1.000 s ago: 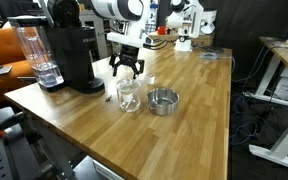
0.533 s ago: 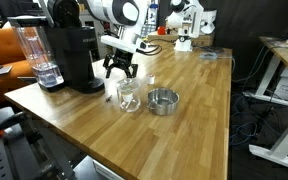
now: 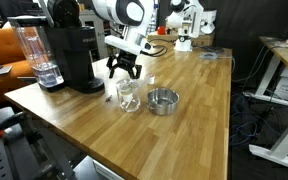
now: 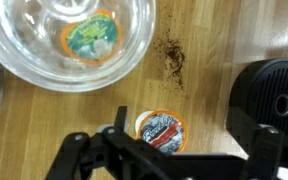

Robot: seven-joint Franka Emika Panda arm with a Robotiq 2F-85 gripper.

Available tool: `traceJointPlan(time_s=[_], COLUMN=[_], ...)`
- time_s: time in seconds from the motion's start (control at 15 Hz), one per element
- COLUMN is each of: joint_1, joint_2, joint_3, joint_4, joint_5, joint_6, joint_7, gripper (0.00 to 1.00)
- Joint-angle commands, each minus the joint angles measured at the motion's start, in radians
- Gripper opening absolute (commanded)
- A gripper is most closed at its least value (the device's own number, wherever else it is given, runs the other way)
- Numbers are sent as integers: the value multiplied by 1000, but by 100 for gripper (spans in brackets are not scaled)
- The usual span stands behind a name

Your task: Pick the lid on the table, put it on the jar, then put one cup in the pot and another cup inside the coffee maker

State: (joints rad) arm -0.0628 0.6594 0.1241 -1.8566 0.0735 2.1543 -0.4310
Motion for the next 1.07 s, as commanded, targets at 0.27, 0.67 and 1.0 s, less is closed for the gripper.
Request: traceJointPlan(time_s=[0.27,0.67,1.0], joint_1=[-14,-17,-16], joint_2=[-5,11,15], joint_3=[22,30,29], joint_4=[12,23,26], joint_5=[12,13,10], joint_6=[-4,-12,-21], joint_7=[-33,-49,-60], gripper=[100,100,100])
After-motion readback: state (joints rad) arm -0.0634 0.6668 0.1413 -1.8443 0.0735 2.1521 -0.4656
